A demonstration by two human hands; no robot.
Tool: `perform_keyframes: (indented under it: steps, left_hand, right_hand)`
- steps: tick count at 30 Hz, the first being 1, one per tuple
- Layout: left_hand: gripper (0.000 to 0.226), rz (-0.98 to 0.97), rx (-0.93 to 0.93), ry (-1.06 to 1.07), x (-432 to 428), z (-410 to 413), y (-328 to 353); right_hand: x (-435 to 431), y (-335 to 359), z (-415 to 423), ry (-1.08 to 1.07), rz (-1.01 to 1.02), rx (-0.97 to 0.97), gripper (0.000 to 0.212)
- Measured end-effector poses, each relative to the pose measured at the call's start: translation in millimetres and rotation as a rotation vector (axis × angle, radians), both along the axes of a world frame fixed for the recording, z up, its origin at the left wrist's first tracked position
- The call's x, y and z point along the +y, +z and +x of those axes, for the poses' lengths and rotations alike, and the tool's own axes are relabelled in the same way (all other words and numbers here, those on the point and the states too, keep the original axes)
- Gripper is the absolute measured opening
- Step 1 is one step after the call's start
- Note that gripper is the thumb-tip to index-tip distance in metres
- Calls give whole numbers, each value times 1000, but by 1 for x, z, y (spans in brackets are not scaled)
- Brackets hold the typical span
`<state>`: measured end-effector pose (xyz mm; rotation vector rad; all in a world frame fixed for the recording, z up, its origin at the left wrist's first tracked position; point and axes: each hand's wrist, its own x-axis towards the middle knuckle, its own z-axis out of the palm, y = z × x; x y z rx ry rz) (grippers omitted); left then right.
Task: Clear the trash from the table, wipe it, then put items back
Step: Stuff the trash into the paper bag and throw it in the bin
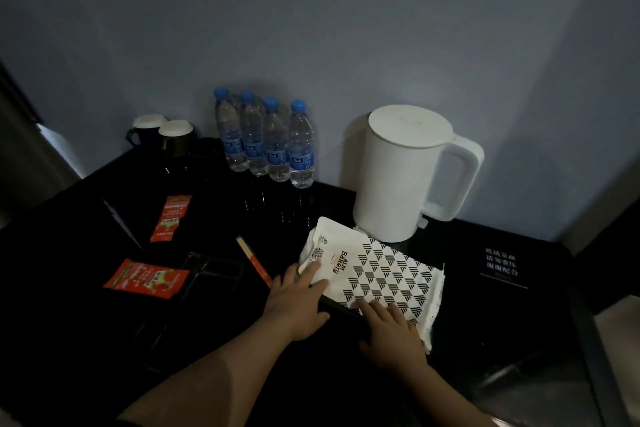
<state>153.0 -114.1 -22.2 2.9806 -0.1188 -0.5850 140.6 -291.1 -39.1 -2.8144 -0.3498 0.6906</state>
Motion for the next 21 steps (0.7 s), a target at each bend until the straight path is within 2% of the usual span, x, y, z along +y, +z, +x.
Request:
perform_keyframes:
  steps: [3, 5, 7, 9, 10, 11, 13, 15, 19, 21]
  left_hand:
    - [61, -59, -53, -27, 5, 0, 1]
    - [55, -167, -181, -21, 6, -1, 0]
    - [54, -441, -293, 113, 5, 3, 1]
    - [59, -732, -265, 298, 2, 13, 3]
    - [59, -815, -228, 365, 0, 19, 4]
    - [53, -826, -197, 411, -1, 24, 5]
    - [40, -722, -178, 482, 0, 28, 6]
    - [37, -647, -168, 516, 2, 27, 6]
    - [43, -694, -78, 540, 5, 13, 2]
    - [42, -769, -16, 580, 9, 4, 0]
  right_hand:
    - [1, -5, -2, -18, -19, 35, 69]
    - [0, -6, -4, -24, -47, 37, 69]
    - [-2, -4, -4, -37, -58, 42, 69]
    - [-2, -1, -4, -37, -70, 58, 68]
    - [-3, -1, -4, -34, -73, 63, 67]
    - [-3, -1, -4, -32, -70, 64, 66]
    - [-2, -1, -5, -60, -23, 71, 66]
    - [-2, 0, -7, -129, 58, 74, 66]
    - [1, 3, -13, -269, 159, -38, 55]
    - [5, 6, -16, -348, 213, -94, 57]
